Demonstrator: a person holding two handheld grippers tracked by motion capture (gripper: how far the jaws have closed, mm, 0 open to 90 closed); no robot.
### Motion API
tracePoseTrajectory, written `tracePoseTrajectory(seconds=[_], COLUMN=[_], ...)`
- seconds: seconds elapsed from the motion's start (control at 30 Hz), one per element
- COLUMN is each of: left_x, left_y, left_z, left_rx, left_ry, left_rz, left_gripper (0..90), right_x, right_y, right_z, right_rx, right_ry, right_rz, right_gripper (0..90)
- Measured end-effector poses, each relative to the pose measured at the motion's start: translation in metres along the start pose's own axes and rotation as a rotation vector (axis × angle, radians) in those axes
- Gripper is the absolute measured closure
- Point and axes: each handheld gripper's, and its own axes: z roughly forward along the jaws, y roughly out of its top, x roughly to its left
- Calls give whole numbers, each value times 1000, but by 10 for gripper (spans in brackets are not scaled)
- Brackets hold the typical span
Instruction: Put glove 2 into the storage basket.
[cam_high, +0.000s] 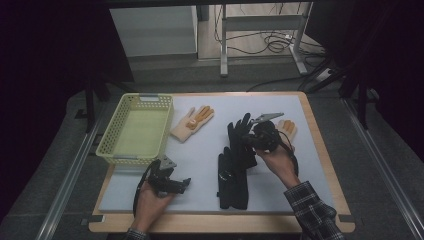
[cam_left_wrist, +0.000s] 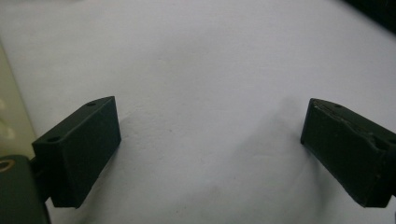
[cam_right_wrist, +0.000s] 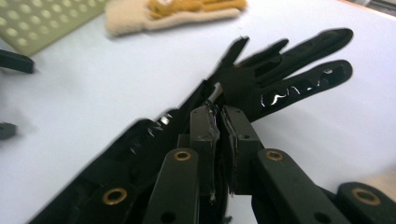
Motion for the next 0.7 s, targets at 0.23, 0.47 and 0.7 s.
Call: tracePoseTrajectory(seconds=[0.23,0.47,0.7], left_x=[0,0,0], left_y=[0,0,0], left_z=[0,0,0], left_rx=[0,0,-1], left_ry=[0,0,-1], left_rz=[-2,1,0], left_gripper=[50,50,50], right_x=[25,58,59], right_y=[15,29,34], right_z=[13,38,54], right_rx=[-4,6,20], right_ry=[48,142,127], right_rz=[-40,-84,-99], right_gripper=[797,734,674])
